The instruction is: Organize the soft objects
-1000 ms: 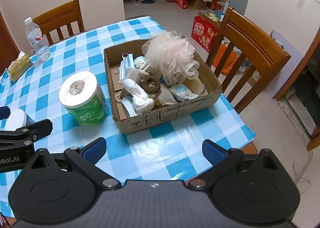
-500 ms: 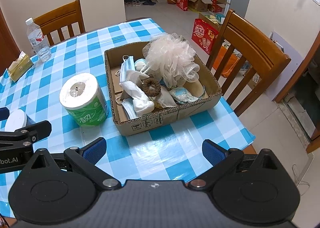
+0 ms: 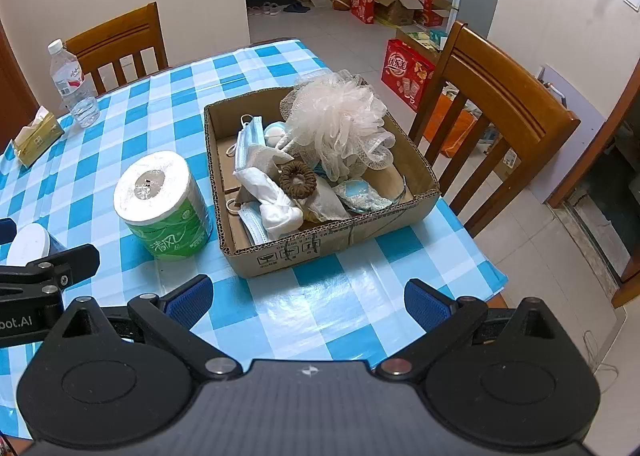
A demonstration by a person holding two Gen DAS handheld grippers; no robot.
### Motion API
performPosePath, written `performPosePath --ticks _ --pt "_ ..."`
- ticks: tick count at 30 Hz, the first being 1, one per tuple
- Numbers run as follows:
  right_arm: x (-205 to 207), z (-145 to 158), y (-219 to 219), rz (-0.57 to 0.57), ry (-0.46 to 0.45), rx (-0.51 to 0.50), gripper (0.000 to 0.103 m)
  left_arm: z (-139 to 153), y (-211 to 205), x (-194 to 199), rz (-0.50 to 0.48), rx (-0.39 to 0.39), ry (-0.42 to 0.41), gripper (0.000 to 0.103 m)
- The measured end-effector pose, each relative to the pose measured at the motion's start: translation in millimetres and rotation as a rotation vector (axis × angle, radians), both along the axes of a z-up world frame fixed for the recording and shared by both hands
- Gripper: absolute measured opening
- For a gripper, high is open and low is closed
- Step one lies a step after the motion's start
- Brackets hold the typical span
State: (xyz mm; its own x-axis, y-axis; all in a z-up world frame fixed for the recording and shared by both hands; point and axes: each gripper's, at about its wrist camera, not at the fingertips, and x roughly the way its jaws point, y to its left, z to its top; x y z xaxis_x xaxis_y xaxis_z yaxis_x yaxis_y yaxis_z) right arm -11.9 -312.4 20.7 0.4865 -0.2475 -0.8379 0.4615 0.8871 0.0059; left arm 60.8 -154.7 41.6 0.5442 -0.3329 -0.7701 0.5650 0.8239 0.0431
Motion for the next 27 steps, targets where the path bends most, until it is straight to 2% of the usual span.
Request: performPosePath --ticks 27 --pt "0.2 0.0 -2.3 0.002 -0.006 0.003 0.103 -1.8 -6.7 -0.1 -0.001 0.004 0.006 0.100"
